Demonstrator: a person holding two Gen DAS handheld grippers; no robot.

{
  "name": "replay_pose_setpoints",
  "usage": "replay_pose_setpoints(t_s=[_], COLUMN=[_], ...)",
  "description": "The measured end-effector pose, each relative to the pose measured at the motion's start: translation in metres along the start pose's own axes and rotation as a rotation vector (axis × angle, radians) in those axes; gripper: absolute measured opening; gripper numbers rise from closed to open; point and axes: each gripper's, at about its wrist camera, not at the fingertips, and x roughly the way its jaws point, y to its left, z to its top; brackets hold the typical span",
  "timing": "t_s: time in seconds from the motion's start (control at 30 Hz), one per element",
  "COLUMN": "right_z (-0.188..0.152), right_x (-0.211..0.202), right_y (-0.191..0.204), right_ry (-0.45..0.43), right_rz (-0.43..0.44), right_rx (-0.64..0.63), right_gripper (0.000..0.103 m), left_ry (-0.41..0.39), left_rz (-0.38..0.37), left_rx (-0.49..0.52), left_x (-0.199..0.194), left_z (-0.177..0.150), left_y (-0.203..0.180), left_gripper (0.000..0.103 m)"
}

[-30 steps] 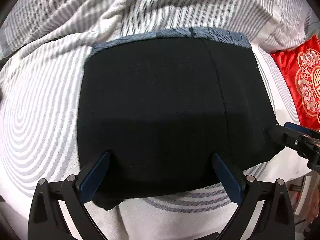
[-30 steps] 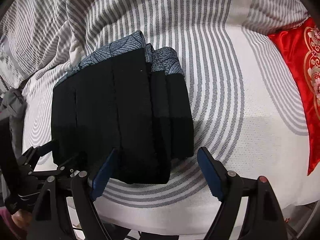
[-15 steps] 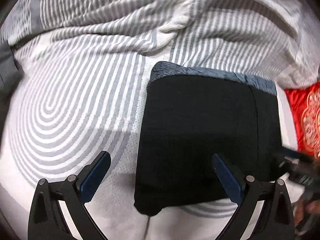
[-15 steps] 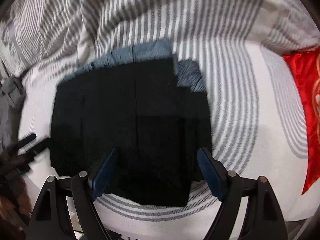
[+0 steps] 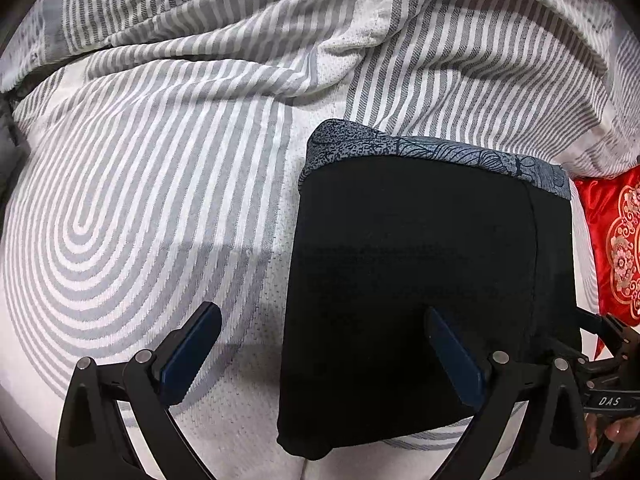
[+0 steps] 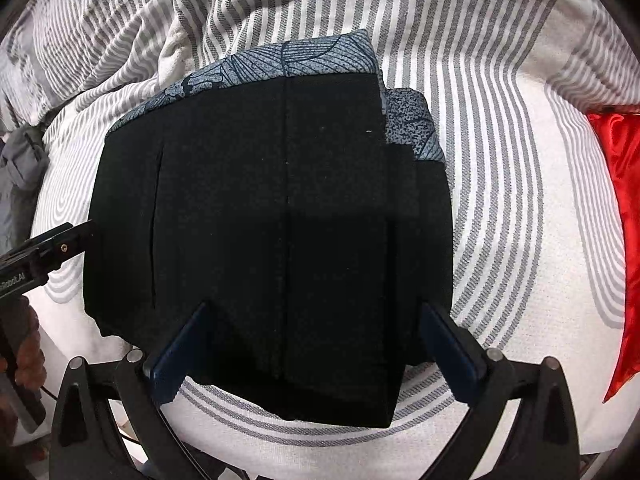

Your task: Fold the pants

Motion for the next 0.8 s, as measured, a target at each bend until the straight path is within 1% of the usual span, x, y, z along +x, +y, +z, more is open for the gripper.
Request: replay_pose_setpoints(t_s=[0.17,0.23,0.27,0.33,0.5,0.57,0.7,0.8], right_z=[0.004,0.002,0.001,-0.003,-0.01,-0.01,-0.01,-0.003], right_x=[-0.003,-0.01,-0.014,-0.019,-0.017,-0.015,-0.013,-0.011], right_y=[-0.005,-0.014,-0.024,-0.042,-0.082,-0.09,-0.098,-0.104], right_ry=[0.017,0.003,-0.004,-0.016,-0.016,-0.015,0.003,0.008], right_rz=[0.043,0.099,0.148,0.21,0.308,0.35,0.377,0.4], right_rx=[0.018,0.056,0.1,0.17,0.287,0.295,0.253,0.241], right_gripper=[0.103,0.103,0.103,0.103,0.101,0.101,0.099,0.099], left_ry=[0.007,0.006,0.007,0.011,0.055,0.068,0.081,0.09], left_rz=[0.003,0.002,0.0,-0.014,-0.055,-0.066,-0.075,-0.076], left_rx=[0.036,0.046,0.049,0.056,0.071,0.081,0.115,0.146], left_x=[0.001,0.0,0.0,0.001,0.01,0.013,0.015,0.018], left_z=[0.002,0.003,0.004,0.006,0.009,0.012,0.016,0.021], left_y=[-0.001,-0.001,0.0,0.002,0.007,0.008,0.006,0.001], left_gripper=[0.101,0.101,0.101,0.101,0.101,0.101,0.101,0.101])
